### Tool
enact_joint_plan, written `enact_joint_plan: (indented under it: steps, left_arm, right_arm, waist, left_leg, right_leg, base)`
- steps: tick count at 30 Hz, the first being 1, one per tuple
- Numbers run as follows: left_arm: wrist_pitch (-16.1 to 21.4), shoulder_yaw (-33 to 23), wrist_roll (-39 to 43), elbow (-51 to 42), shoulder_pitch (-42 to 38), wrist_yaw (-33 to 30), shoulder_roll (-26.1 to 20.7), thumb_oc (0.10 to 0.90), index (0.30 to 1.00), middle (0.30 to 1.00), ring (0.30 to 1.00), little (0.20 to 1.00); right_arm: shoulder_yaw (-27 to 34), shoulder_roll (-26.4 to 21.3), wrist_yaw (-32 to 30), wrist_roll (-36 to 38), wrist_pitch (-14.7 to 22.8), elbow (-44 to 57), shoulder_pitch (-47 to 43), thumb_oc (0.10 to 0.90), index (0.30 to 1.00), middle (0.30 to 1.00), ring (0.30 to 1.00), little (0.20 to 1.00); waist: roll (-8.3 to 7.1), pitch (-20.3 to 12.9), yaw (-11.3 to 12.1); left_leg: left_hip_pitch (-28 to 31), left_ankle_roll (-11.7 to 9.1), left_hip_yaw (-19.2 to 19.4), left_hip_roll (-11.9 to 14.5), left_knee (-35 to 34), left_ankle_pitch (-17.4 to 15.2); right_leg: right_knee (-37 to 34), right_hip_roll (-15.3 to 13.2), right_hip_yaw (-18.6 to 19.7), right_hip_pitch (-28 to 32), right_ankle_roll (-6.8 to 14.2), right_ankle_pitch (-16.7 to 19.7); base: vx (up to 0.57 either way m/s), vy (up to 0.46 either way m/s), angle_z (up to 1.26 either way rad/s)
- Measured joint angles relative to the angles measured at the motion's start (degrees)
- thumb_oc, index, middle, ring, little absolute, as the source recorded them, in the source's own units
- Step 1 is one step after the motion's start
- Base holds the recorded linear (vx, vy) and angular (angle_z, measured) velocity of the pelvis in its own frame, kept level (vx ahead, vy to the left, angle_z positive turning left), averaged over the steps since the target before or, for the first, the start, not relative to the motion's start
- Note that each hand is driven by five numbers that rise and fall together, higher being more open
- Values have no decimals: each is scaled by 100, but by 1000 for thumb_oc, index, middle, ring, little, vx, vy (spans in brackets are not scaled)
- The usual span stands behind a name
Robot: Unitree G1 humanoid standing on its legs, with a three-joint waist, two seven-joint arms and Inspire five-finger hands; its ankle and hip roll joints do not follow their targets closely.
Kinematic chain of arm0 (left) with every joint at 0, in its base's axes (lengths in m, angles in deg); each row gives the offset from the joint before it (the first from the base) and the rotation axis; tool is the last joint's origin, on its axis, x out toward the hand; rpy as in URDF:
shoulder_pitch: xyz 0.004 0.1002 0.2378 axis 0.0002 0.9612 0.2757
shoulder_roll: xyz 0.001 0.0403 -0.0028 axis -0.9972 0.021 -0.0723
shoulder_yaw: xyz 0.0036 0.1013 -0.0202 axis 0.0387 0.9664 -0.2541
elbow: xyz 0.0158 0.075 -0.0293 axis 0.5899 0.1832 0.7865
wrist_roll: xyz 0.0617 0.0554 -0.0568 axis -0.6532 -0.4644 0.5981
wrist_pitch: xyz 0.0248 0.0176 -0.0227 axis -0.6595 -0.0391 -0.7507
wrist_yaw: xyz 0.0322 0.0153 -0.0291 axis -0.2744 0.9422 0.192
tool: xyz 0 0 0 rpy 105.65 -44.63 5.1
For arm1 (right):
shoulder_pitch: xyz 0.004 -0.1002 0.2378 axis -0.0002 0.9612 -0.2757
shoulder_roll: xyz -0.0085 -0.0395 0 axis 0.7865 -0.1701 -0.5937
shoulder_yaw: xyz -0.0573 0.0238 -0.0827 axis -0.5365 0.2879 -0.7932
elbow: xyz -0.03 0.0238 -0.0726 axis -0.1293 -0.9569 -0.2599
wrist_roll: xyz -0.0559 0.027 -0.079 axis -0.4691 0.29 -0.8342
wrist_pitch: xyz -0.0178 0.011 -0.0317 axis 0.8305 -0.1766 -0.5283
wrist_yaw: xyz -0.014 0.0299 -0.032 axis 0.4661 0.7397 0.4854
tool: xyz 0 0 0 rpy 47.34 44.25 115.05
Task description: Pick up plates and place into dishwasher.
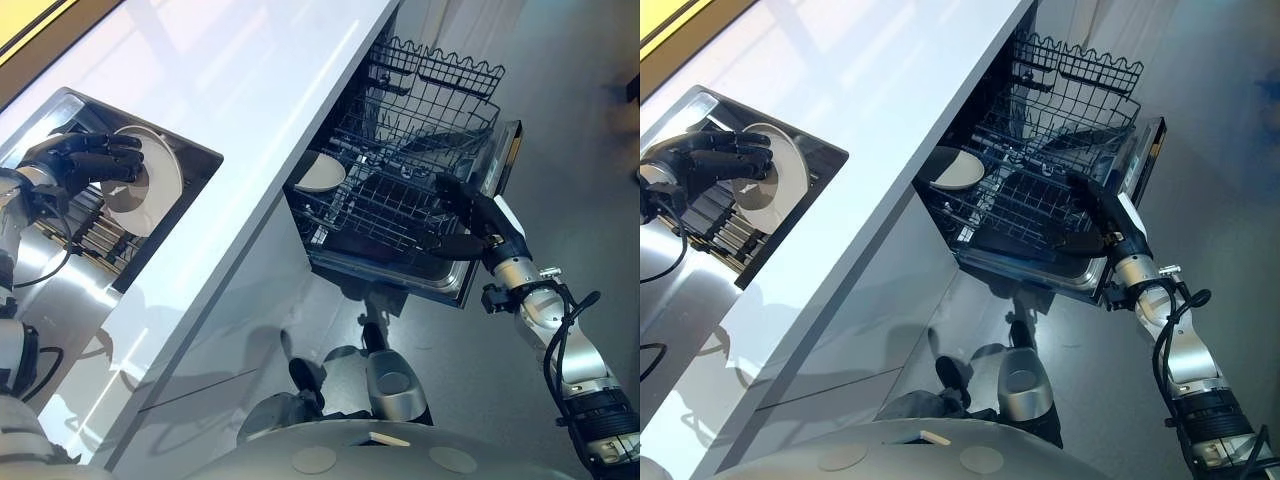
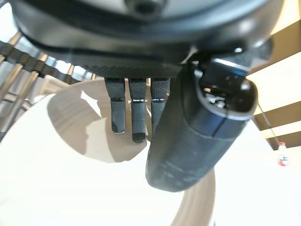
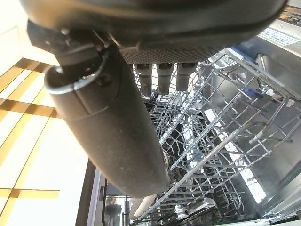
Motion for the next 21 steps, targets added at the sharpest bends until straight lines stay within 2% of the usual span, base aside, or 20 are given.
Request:
enact_joint_plan:
  steps: [3, 10, 16, 21]
  left_arm:
    - [65, -94, -1, -169, 110, 95, 2, 800, 900, 900, 900, 900]
    - [632, -583, 14, -780, 887, -27, 173, 800, 900, 900, 900, 900]
    - [1333, -813, 112, -1501, 1519, -505, 436, 800, 900, 900, 900, 900]
    - [1676, -1094, -56, -2429, 1847, -1211, 473, 800, 900, 900, 900, 900]
  right_arm:
    - [0, 55, 1, 1, 2, 0, 2, 800, 900, 900, 900, 900]
    - [4, 366, -1, -3, 4, 0, 11, 800, 900, 900, 900, 900]
    - [9, 568, -66, -81, 5, -7, 56, 800, 900, 900, 900, 900]
    - [10, 806, -162, -128, 5, -11, 60, 800, 900, 900, 900, 900]
  waist:
    - [-3, 2, 80]
    - [-40, -17, 237]
    - [-117, -61, 364]
    - [-222, -121, 465]
  left_leg:
    - [14, 0, -16, 0, 0, 0]
    - [102, 2, -188, 8, -2, -2]
    - [71, -3, -472, 0, 0, 13]
    - [67, 28, -634, 18, 1, 43]
  right_leg:
    - [0, 6, -6, 10, -6, 4]
    - [-12, 11, -158, 116, -6, 4]
    - [-132, 14, -310, 211, -10, 5]
    - [-153, 23, -462, 296, -11, 6]
  base:
    - [-36, -76, -2]
    - [-24, -61, 2]
    - [-6, -61, 11]
    - [1, -34, 15]
